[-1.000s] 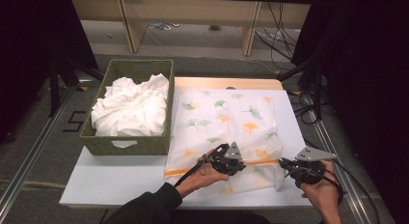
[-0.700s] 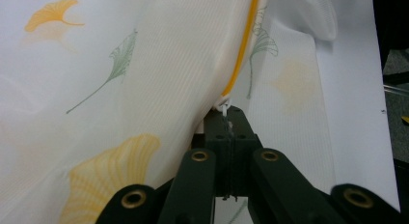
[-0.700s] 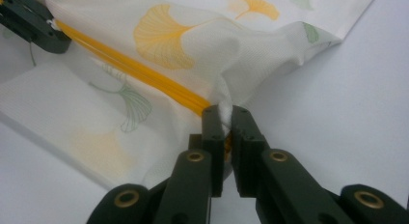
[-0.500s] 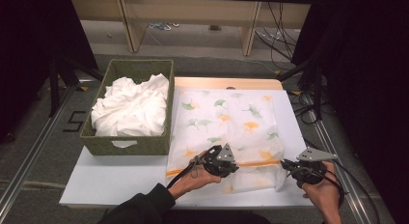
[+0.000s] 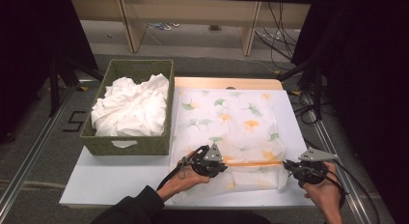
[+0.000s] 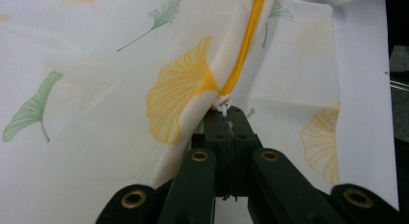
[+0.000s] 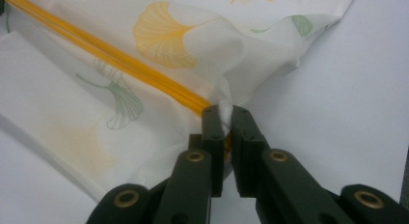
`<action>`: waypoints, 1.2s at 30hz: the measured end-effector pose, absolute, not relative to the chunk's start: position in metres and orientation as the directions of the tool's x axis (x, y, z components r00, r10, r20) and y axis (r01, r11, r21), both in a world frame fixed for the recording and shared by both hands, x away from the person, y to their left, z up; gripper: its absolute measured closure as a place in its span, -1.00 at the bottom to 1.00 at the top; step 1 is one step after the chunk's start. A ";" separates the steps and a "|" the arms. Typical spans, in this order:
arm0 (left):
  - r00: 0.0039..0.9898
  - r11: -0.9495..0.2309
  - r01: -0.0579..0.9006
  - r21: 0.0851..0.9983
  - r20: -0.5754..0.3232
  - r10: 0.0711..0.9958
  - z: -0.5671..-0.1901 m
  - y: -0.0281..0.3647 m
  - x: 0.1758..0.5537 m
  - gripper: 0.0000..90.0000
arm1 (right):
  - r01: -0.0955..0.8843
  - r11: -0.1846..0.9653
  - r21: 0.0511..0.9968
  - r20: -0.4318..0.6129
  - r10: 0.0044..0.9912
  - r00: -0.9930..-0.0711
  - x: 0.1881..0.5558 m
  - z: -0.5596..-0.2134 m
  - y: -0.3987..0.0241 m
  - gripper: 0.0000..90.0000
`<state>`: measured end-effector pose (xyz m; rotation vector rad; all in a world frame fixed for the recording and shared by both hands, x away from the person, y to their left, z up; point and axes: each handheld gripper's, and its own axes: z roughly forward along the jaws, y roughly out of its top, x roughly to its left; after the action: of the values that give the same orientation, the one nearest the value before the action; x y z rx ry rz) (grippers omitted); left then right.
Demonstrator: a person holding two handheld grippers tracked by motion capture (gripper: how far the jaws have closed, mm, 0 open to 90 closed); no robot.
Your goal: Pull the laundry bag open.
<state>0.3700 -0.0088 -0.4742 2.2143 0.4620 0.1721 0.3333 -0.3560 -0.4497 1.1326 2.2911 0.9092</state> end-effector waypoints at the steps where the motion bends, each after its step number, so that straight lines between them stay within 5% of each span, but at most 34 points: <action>1: 0.923 -0.576 0.270 0.772 -0.038 0.383 -0.474 -0.007 0.370 0.98 | 0.548 0.442 0.710 -0.071 0.819 -0.569 0.332 -0.449 -0.355 0.92; 36: 0.887 -0.567 0.320 0.759 -0.031 0.461 -0.475 0.049 0.360 0.98 | 0.589 0.425 0.687 -0.057 0.840 -0.539 0.334 -0.458 -0.360 0.92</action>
<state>0.3595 0.0494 -0.4753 2.2189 0.5584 0.2158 0.3342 -0.3595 -0.4578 1.2181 2.2907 0.8731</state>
